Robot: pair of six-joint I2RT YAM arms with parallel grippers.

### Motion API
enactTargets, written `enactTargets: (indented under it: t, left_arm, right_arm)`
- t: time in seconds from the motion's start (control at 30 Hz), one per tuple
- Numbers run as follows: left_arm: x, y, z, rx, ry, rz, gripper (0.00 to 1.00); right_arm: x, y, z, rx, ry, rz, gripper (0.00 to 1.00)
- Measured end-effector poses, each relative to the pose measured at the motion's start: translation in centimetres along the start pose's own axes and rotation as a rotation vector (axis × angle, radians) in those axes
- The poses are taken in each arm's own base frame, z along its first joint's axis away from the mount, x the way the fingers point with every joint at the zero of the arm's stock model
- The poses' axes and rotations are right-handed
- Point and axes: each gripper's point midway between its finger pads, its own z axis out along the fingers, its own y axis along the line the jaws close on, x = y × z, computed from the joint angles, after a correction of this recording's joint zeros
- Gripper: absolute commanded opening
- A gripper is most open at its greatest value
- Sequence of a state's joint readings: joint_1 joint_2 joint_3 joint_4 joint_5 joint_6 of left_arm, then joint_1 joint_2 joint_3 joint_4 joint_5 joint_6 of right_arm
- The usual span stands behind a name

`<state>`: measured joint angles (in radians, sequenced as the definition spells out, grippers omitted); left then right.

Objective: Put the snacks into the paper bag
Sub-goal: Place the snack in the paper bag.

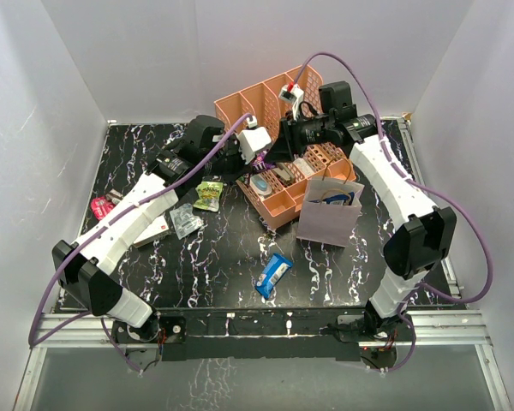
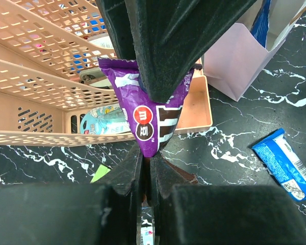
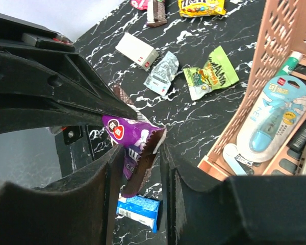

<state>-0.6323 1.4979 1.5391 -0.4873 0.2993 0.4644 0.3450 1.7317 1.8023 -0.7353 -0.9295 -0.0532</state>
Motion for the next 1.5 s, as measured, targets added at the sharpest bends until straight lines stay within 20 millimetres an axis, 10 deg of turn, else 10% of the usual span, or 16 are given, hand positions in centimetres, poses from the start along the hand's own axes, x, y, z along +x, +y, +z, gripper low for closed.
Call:
enactTargets:
  t: [0.2, 0.43, 0.7, 1.13, 1.5]
  left_arm:
    - [0.0, 0.0, 0.0, -0.001, 0.0, -0.001, 0.01]
    - [-0.1, 0.2, 0.0, -0.009, -0.002, 0.002, 0.47]
    - [-0.3, 0.6, -1.2, -0.048, -0.009, 0.011, 0.68]
    - [2.4, 2.8, -3.4, -0.137, 0.048, -0.024, 0.75]
    - [3.5, 3.5, -3.6, -0.151, 0.073, -0.032, 0.77]
  right_arm:
    - [-0.1, 0.5, 0.2, -0.043, -0.006, -0.002, 0.09]
    - [-0.1, -0.1, 0.2, -0.017, -0.004, -0.031, 0.08]
    - [-1.1, -0.8, -2.8, 0.128, -0.023, -0.183, 0.08]
    - [-3.5, 6.5, -15.8, 0.488, -0.085, -0.642, 0.08]
    - [2.0, 1.5, -17.1, 0.637, 0.185, -0.641, 0.08]
